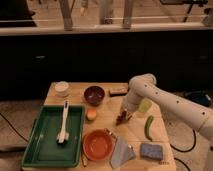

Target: Place grapes in table surface

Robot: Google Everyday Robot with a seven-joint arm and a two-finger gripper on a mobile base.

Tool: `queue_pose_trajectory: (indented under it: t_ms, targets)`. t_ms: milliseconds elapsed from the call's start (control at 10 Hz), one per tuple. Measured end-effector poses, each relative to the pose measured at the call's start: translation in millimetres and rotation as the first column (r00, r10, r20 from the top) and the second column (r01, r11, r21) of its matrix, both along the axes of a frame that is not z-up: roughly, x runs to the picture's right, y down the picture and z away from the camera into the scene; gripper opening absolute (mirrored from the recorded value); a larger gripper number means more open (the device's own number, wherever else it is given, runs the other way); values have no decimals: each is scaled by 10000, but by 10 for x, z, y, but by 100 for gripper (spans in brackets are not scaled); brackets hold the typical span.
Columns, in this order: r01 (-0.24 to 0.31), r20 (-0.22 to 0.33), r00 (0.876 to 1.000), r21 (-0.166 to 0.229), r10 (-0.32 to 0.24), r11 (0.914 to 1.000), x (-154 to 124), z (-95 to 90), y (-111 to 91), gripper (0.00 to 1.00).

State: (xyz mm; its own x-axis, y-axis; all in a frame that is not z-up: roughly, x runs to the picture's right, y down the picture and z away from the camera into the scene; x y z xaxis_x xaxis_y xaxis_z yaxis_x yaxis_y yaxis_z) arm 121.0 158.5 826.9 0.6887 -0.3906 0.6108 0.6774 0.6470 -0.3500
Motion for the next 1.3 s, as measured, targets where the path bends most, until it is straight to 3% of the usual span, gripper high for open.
queue_pose_trajectory:
  t_ms: [400,600,700,1300]
  targets:
    - [-93,-220,9997,-343,86,9994,16,170,196,0]
    - [-166,-256,9996,-467,154,9988,20,237,249,7]
    - [-193,-274,9995,-520,179,9985,26,265,272,13]
    - [-271,-383,9990,-728,243,9970,87,337,260,73]
